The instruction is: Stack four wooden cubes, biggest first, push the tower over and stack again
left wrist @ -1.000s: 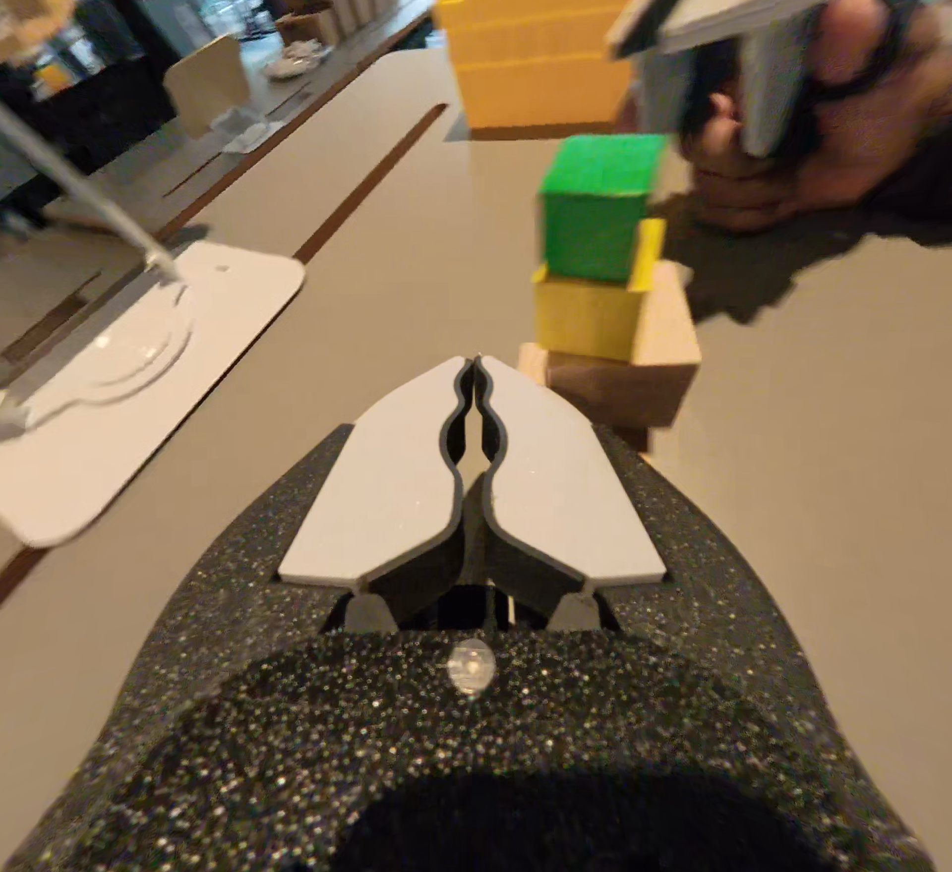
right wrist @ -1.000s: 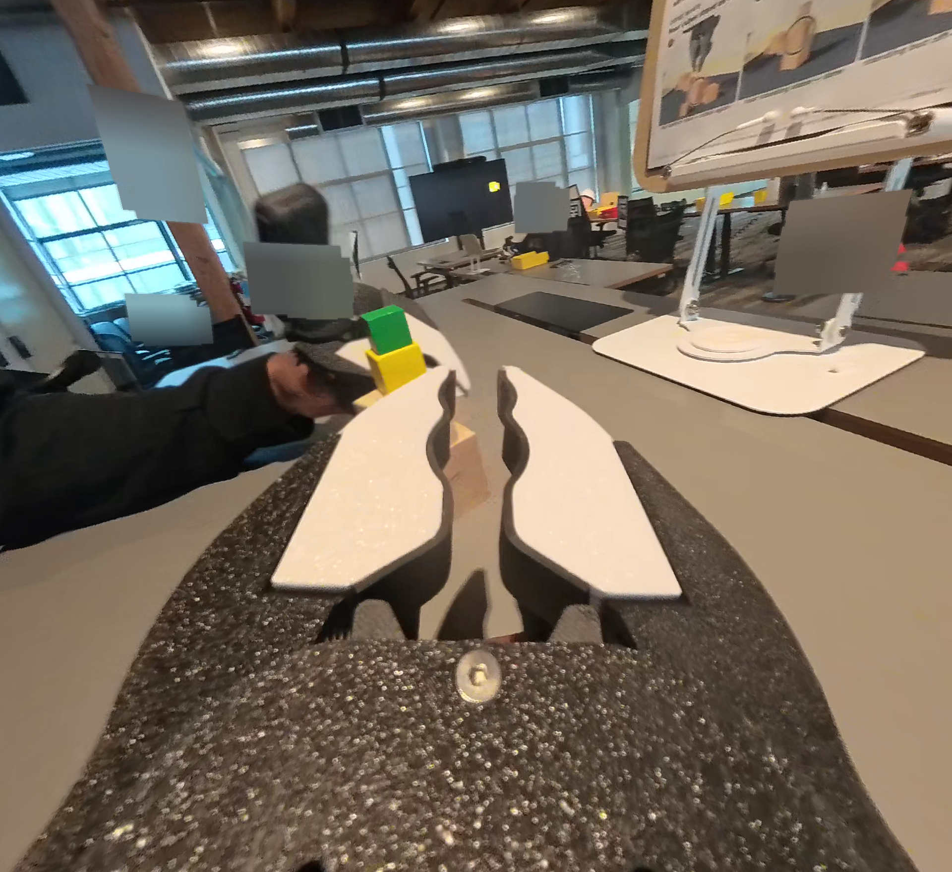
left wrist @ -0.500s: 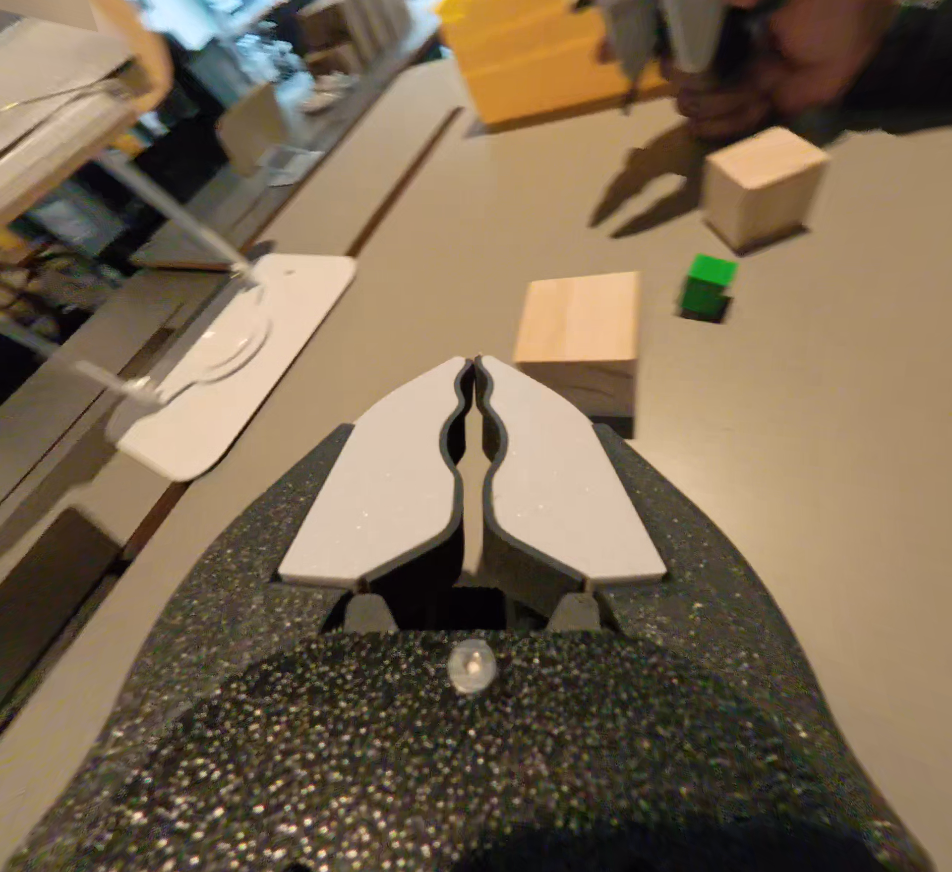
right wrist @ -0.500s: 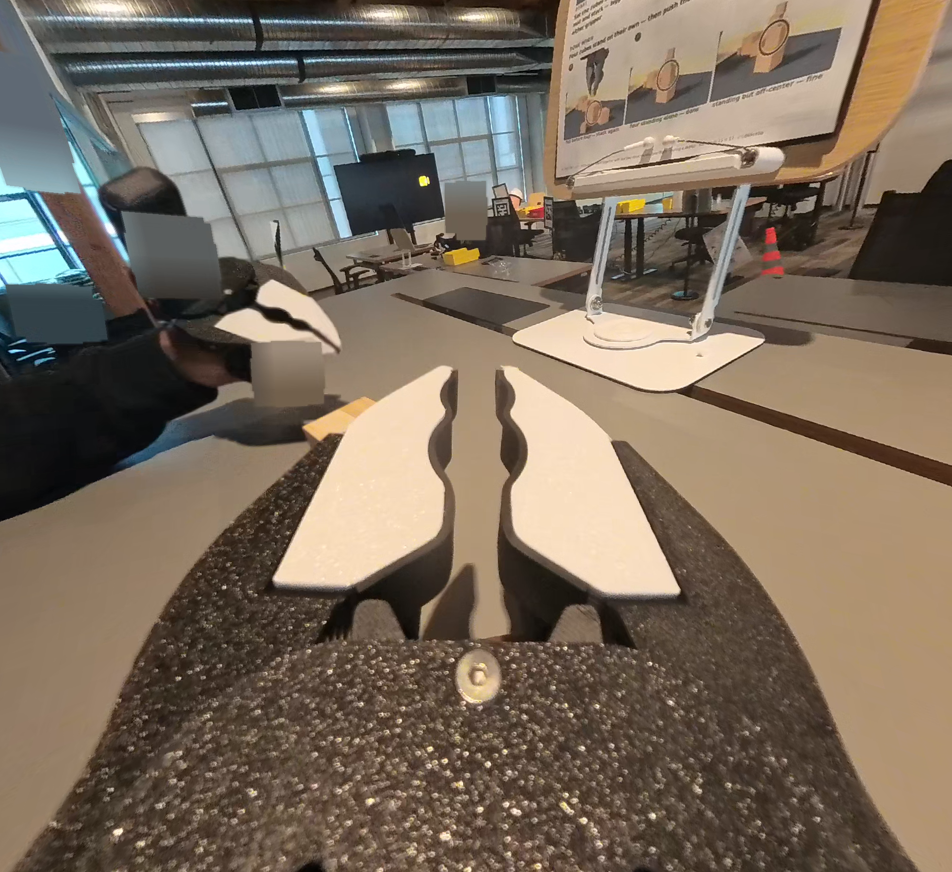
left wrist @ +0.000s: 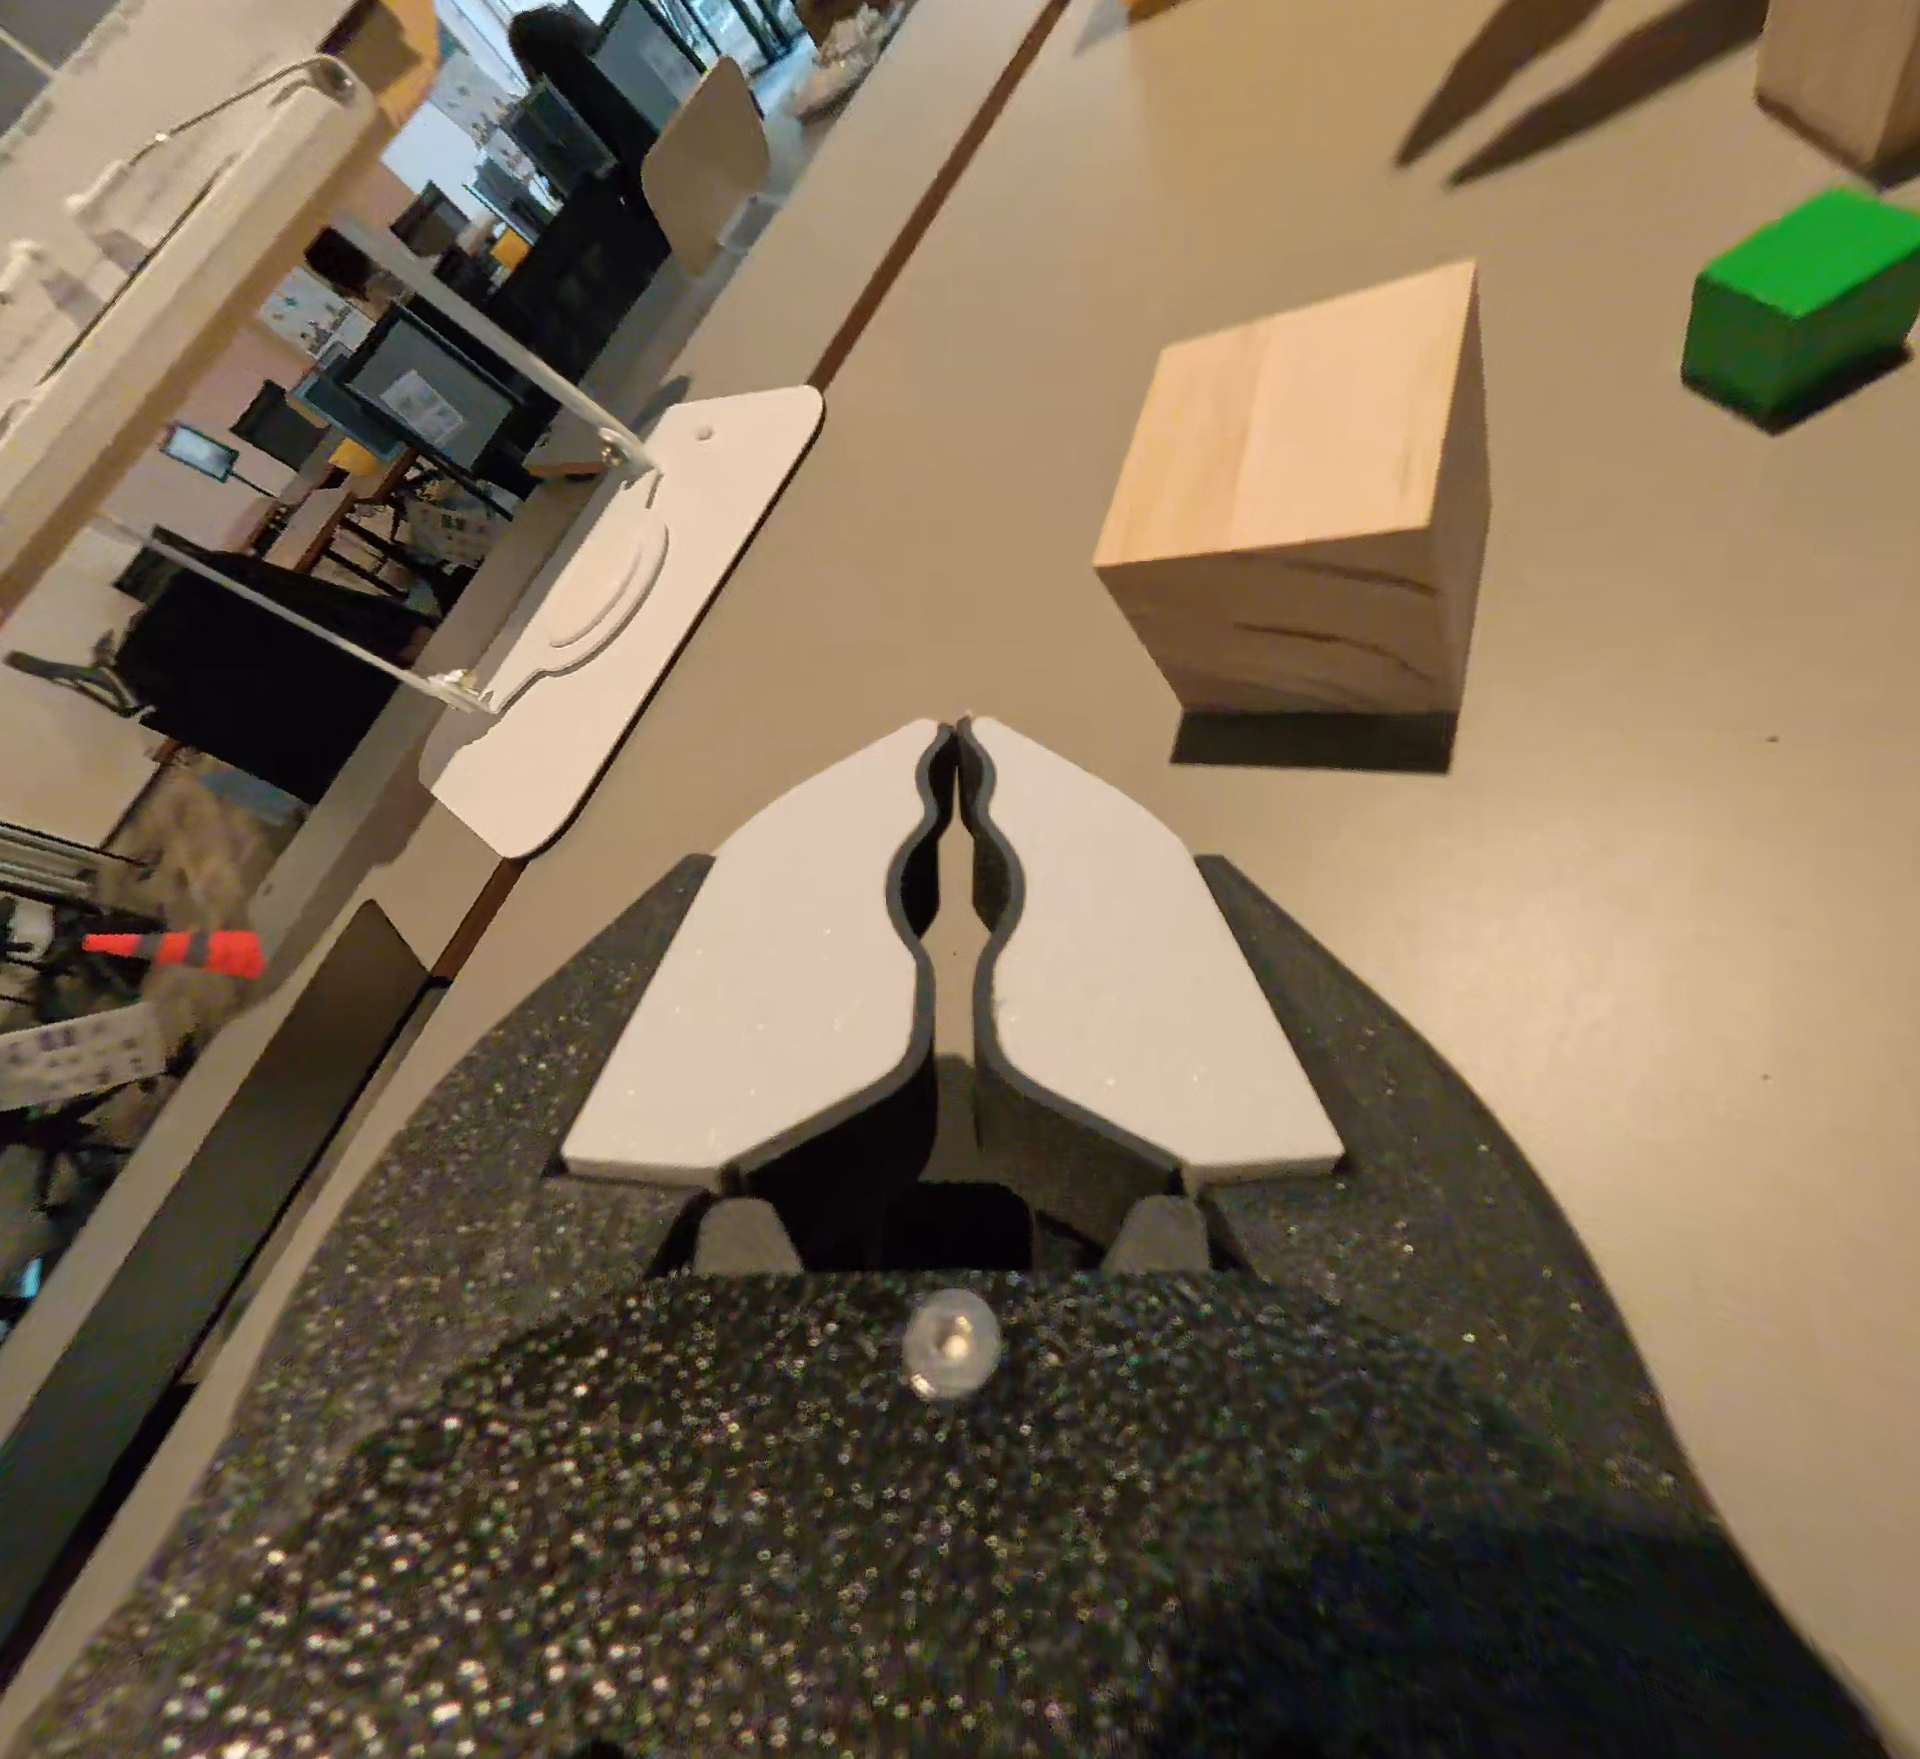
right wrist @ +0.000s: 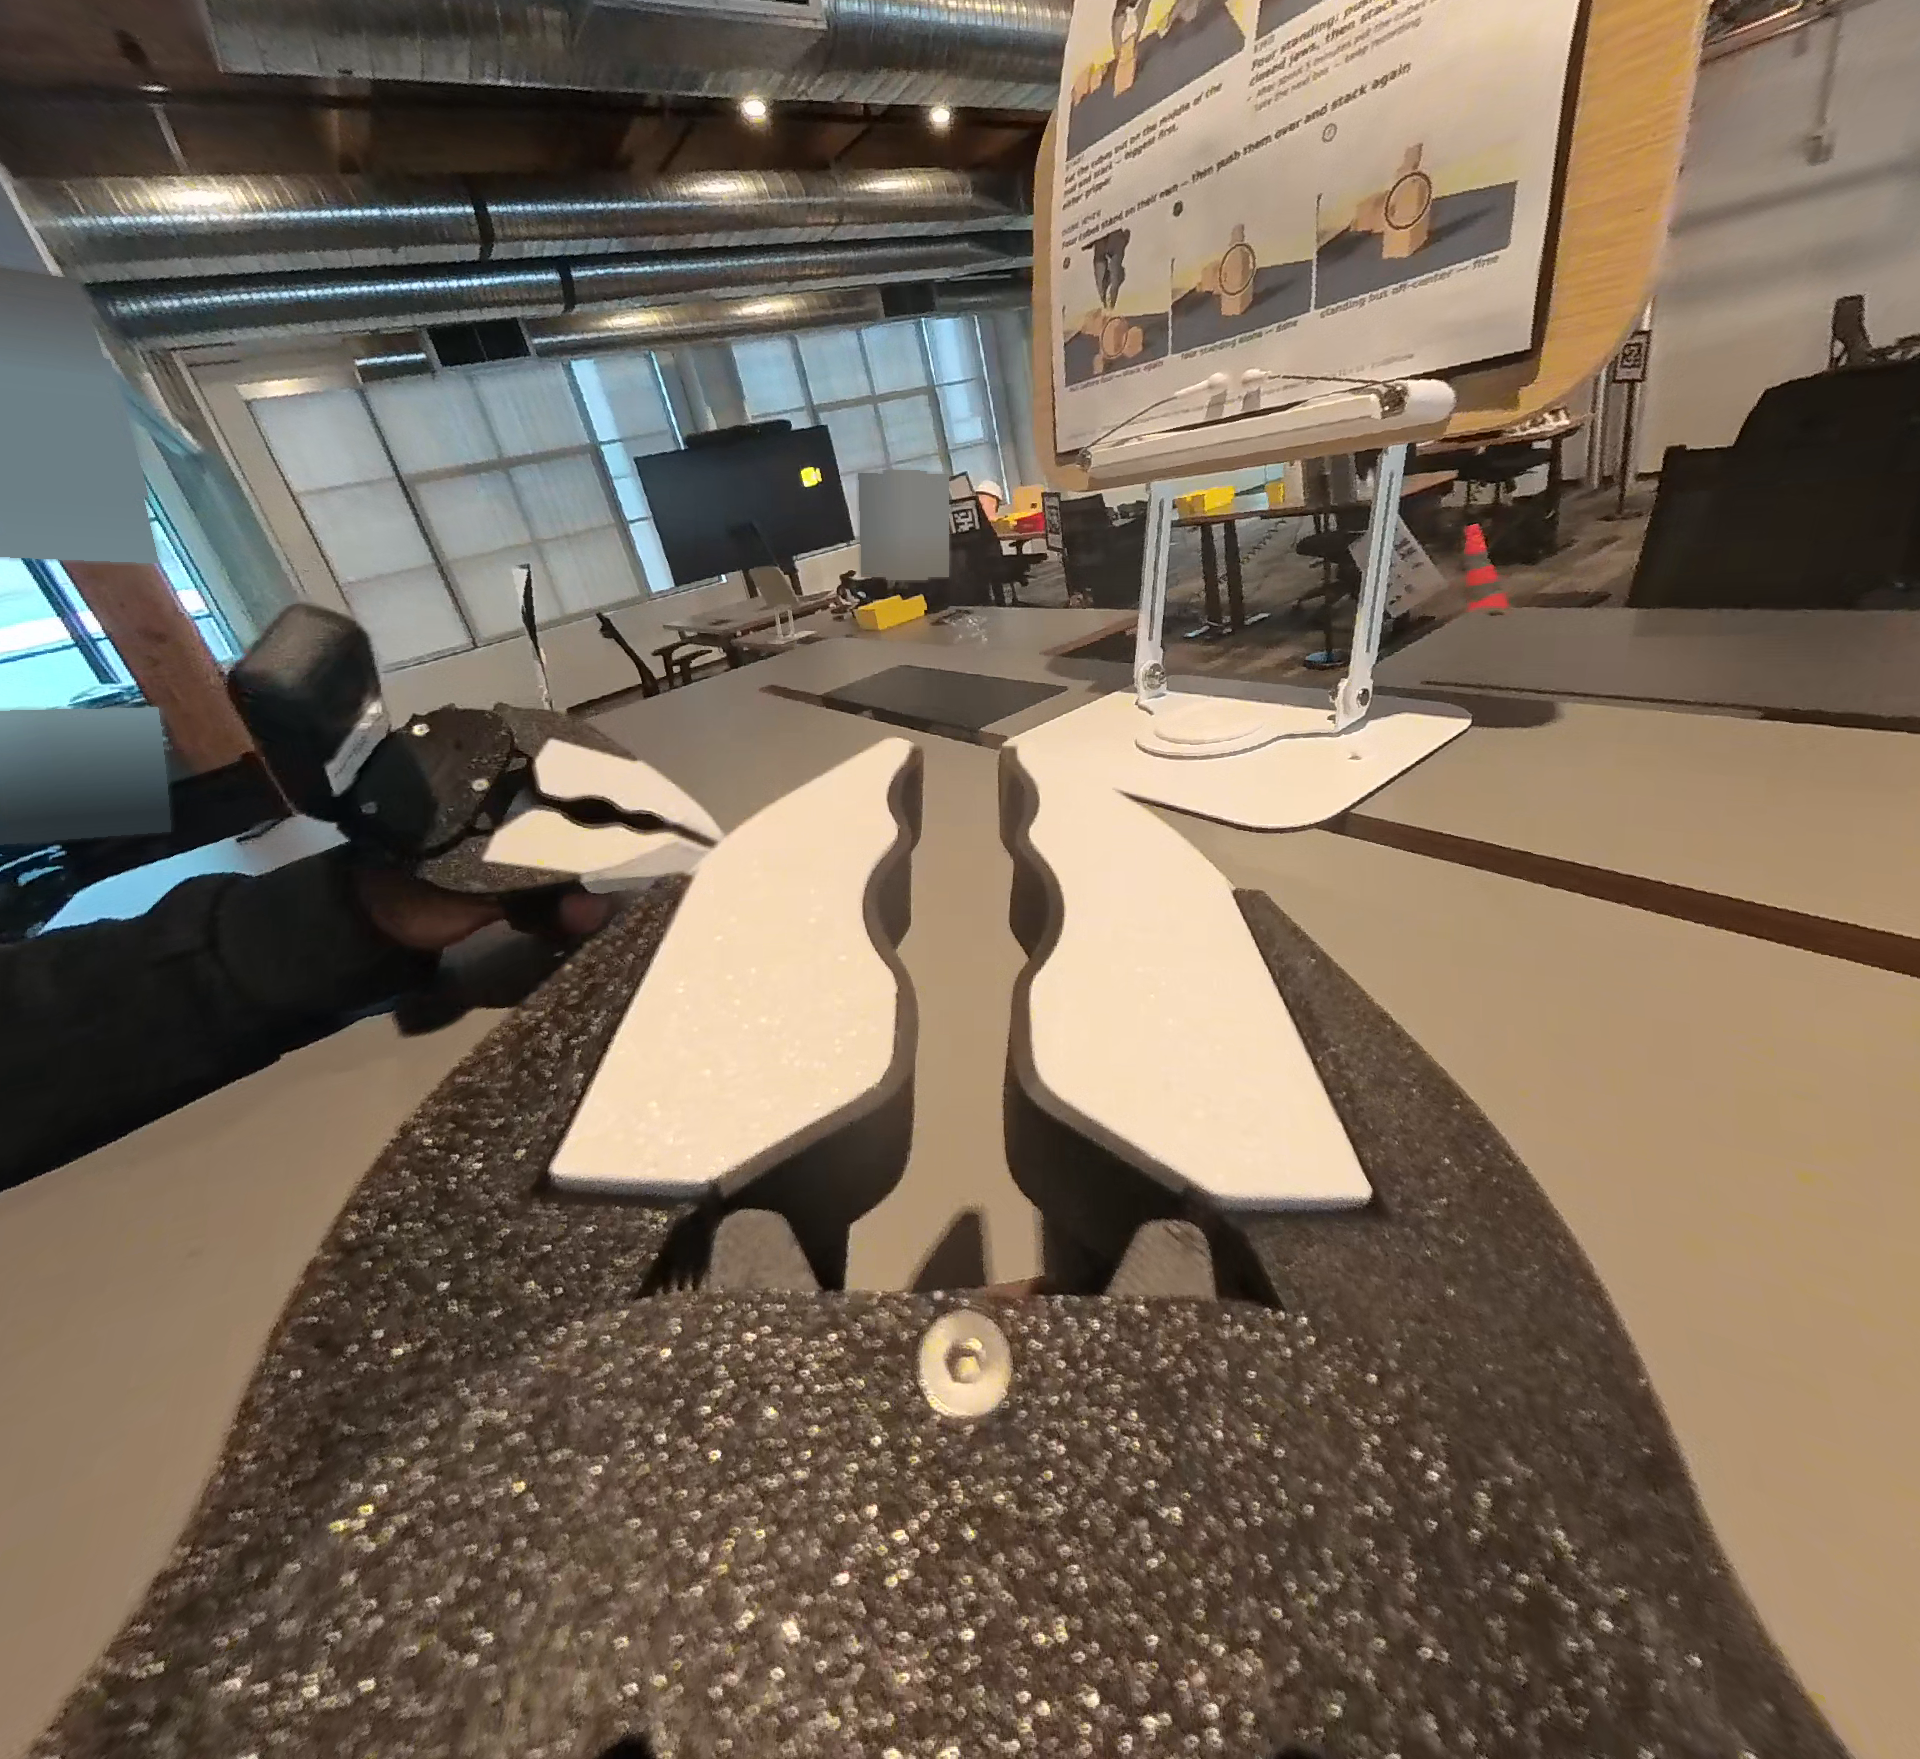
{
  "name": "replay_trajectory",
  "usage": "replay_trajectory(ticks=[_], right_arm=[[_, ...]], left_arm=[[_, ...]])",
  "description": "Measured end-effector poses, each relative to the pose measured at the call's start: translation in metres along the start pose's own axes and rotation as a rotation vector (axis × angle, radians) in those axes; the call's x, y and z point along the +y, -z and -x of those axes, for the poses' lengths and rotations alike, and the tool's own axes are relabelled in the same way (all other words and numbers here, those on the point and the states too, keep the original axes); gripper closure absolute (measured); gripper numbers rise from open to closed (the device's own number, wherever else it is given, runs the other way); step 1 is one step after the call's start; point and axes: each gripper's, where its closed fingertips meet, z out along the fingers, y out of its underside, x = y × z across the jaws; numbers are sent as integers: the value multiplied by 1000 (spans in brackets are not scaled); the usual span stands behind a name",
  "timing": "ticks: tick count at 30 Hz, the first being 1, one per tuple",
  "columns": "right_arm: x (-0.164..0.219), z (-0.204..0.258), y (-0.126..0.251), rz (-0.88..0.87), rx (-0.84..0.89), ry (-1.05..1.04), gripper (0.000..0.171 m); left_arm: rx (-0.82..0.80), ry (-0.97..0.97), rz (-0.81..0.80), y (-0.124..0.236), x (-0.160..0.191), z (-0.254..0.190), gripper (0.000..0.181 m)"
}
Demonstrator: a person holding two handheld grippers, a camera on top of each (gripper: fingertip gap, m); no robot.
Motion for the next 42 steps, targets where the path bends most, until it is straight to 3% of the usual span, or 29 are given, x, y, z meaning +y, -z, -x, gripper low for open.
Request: replay_trajectory(ticks=[5,8,10,12,14,16,19,23,30,42], right_arm=[[1,2,-1,8,-17,0,158],[1,2,-1,6,-23,-4,158],[2,3,-2,9,-25,-6,158],[2,2,-2,11,-27,-10,158],[2,2,-2,10,-25,-12,158],[2,3,-1,4,-29,-15,158],[2,3,-1,1,-33,-24,158],[2,4,-2,2,-41,-29,158],[0,7,-1,-18,-51,-56,158],[-1,5,-2,-31,-58,-87,158]], left_arm=[[-29,55,-49,6,-10,5,181],[21,35,-159,24,-49,-7,180],[205,4,-258,41,-92,-46,171],[519,-23,-324,60,-131,-111,159],[815,-85,-314,75,-154,-179,146],[1041,-213,-290,84,-166,-240,146],[1285,-361,-248,88,-174,-305,146],[1468,-473,-231,88,-180,-346,149],[1567,-527,-259,94,-181,-368,154],[1484,-583,-328,91,-178,-385,146]])
